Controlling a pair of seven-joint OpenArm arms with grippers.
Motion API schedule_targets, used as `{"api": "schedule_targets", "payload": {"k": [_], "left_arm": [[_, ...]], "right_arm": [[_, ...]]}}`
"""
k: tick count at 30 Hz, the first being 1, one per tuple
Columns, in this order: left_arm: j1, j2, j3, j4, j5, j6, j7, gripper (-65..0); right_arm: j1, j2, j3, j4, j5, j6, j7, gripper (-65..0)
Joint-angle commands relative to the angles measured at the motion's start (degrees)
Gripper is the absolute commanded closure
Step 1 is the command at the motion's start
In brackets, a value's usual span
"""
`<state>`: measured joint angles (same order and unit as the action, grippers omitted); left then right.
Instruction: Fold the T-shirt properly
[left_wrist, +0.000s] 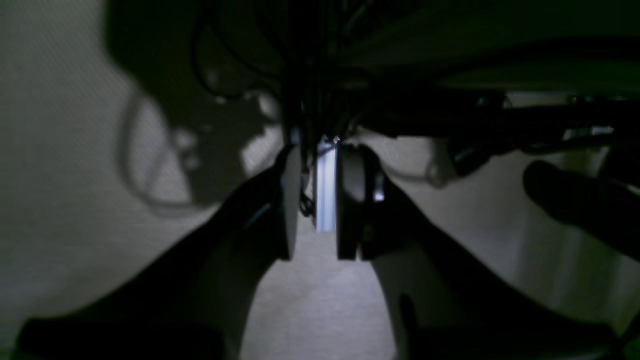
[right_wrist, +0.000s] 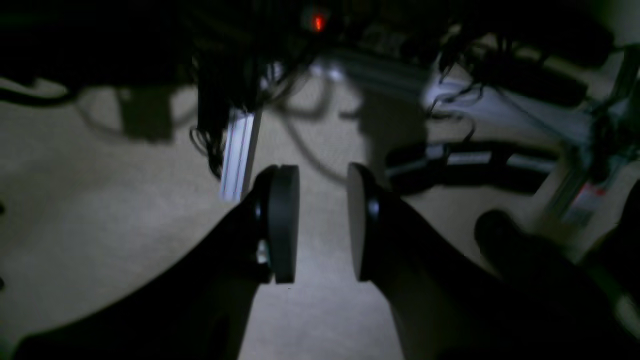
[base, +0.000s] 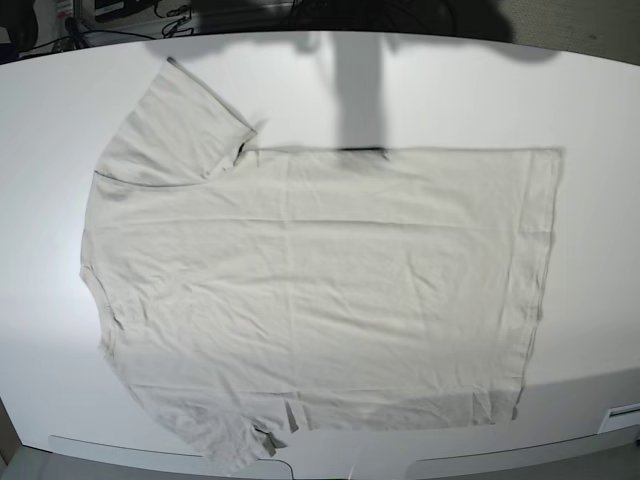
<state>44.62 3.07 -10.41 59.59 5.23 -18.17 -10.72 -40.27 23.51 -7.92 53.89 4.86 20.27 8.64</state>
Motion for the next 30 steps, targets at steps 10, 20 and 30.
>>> {"api": "schedule_targets", "payload": {"k": [10,20,30], "left_arm": [[14.7,-3.5,0.0,27.9,-0.1,-0.2,3.1,-13.2],[20.9,-7.0,0.0,47.8,2.9,-0.2,10.4,-13.2],[15.5,-9.9,0.0,61.5,21.8,-0.2,12.5,-13.2]], "right_arm": [[-15.3,7.5,1.3,20.0,0.3,0.5,-3.3,-17.7],[-27.6,8.2,18.1,41.3,0.5,6.4,-5.1,-17.7],[-29.1,10.6,29.3,59.9,-1.9,6.3,-13.0,-17.7]]}}
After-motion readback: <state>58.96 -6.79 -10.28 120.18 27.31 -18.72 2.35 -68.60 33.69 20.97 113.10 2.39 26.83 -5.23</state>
